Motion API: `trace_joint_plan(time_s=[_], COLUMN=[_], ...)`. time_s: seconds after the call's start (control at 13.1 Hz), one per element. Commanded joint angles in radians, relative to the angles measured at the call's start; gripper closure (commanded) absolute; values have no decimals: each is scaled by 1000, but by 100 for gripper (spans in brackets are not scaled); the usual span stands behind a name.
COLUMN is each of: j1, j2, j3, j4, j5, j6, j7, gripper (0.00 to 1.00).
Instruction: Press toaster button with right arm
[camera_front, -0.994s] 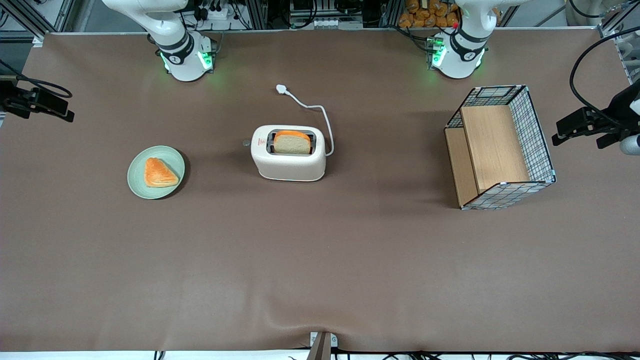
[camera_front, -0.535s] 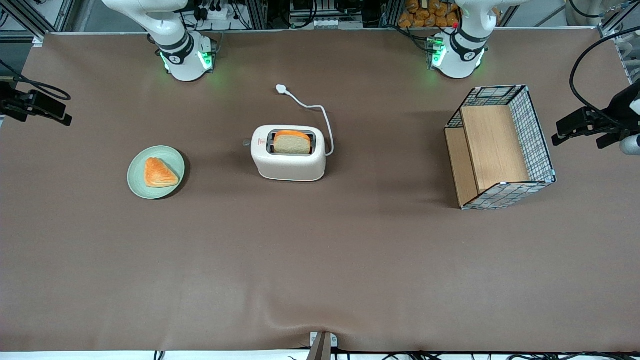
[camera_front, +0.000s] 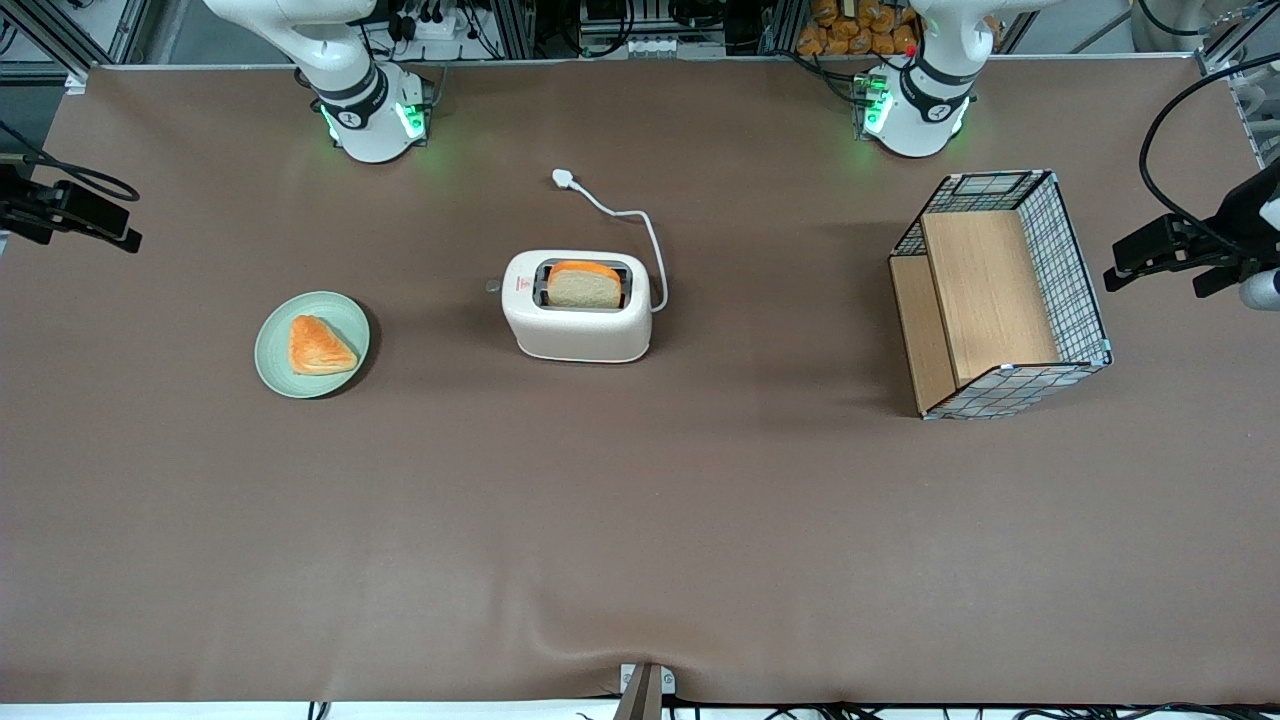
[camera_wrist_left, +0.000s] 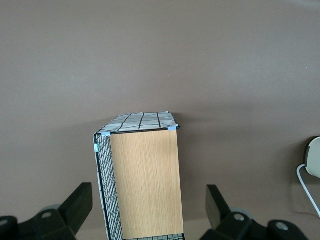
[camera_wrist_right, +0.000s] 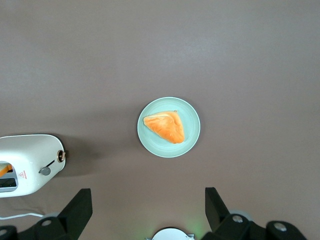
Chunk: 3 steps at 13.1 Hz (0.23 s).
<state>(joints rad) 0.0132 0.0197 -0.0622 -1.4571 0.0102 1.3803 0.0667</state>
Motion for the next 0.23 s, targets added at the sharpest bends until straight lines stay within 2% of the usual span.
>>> trace_joint_plan(time_s=[0.0, 0.15], j1=[-1, -1], j2=[3, 3], j3=[-1, -1], j4=[12, 12], j5=[-12, -12], j6=[-12, -12], j7=[10, 10], gripper=[0, 0])
